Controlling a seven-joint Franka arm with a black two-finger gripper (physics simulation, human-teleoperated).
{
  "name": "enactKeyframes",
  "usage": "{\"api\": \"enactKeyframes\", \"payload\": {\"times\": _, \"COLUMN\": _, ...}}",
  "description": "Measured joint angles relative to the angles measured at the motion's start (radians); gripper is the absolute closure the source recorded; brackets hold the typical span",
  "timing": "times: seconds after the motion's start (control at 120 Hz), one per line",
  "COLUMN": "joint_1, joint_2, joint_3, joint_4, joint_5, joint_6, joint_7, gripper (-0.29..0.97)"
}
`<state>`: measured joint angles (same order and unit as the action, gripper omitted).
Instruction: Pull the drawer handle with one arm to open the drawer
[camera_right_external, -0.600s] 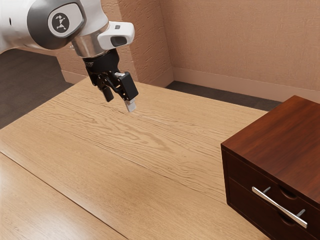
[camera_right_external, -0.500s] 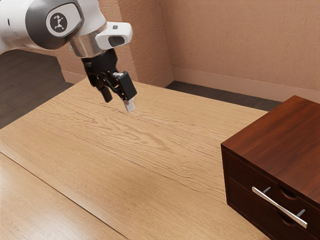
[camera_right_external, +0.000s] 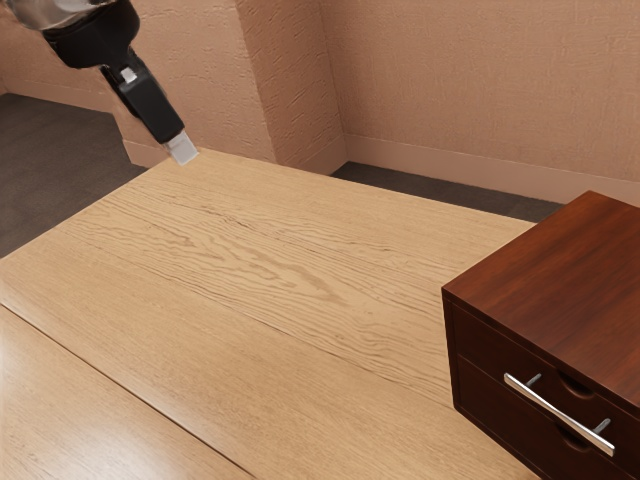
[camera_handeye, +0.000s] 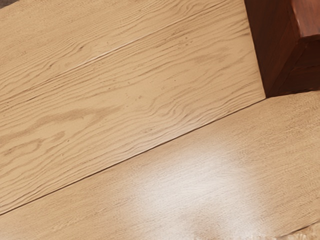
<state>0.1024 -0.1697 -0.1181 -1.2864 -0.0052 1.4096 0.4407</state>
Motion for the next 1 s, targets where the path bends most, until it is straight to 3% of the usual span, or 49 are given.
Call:
{"api": "enactKeyframes", "payload": {"times": 0.108, "joint_1": -0.009, "joint_2": 0.004, "joint_3": -0.224, "joint_4": -0.001, "joint_5": -0.055, "joint_6": -0.044, "joint_7": 0.106, "gripper": 0.00}}
{"api": "enactKeyframes", "payload": {"times": 0.2, "joint_1": -0.019, "joint_2": 0.061, "joint_3": -0.317, "joint_4": 0.002, "joint_5": -0.073, "joint_6": -0.066, "joint_7": 0.157, "gripper": 0.00}}
{"api": "enactKeyframes", "payload": {"times": 0.483, "joint_1": -0.004, "joint_2": 0.069, "joint_3": -0.458, "joint_4": -0.028, "joint_5": 0.025, "joint_6": -0.036, "joint_7": 0.299, "gripper": 0.00}}
{"api": "enactKeyframes", "payload": {"times": 0.867, "joint_1": -0.009, "joint_2": 0.033, "joint_3": -0.530, "joint_4": -0.132, "joint_5": 0.021, "joint_6": 0.173, "joint_7": 0.436, "gripper": 0.01}}
{"api": "enactKeyframes", "payload": {"times": 1.0, "joint_1": -0.009, "joint_2": -0.047, "joint_3": -0.532, "joint_4": -0.285, "joint_5": 0.008, "joint_6": 0.272, "joint_7": 0.487, "gripper": 0.07}}
